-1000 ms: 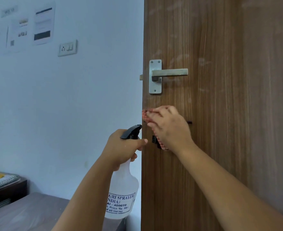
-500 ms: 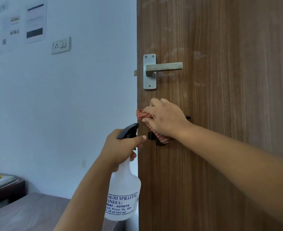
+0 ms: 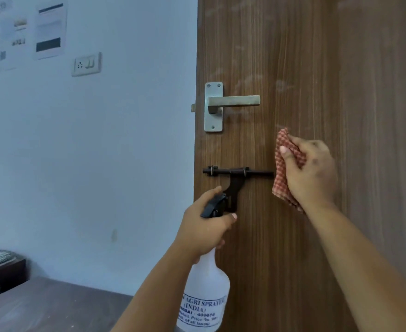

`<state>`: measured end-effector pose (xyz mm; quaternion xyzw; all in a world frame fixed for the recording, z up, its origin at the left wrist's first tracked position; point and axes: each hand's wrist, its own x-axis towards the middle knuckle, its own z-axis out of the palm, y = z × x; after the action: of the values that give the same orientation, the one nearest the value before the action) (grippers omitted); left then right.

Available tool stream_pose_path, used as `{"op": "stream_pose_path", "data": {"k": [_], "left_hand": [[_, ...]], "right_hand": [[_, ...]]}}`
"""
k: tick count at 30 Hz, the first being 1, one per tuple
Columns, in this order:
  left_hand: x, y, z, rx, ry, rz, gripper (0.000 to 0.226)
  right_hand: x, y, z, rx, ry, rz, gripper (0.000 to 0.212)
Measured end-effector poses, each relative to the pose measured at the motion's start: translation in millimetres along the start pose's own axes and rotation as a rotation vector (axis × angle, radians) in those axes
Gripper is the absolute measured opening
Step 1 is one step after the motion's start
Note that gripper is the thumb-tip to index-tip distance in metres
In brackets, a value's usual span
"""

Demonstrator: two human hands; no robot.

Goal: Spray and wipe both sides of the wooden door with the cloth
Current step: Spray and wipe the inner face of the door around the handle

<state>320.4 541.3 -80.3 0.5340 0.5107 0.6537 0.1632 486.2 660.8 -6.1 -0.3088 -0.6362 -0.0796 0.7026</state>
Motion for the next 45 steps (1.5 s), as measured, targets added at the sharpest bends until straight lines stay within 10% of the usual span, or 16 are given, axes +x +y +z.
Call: {"op": "stream_pose_path", "data": {"k": [5,13,20,24,28,45], "left_hand": [[3,-1,11,-0.043,0.138,0.022,0.014],[7,3,6,0.071,0.186,0.001,0.008],[10,13,10,0.099,0.176,-0.038,0.011],[13,14,17,0.116,0.146,-0.025,0.010],[13,11,20,0.143,0.136,-0.020,0.011],[16,19,14,0.112,0.008,-0.079,0.048]], "right_hand": [[-21,-45,32,-0.232,-0.303,-0.432,0.041],[-24,-49,61,-0.289,-0.283,-0.623,0.010],[13,-13,12,0.240,-0.072,0.011,0.033],[16,5,1,-0.086,-0.420,-0.262,0.039],[-14,16,25,-0.199,-0.313,-0.440,0.029],[-101,-8,53,0.186,-0.036,0.101,0.028]]}}
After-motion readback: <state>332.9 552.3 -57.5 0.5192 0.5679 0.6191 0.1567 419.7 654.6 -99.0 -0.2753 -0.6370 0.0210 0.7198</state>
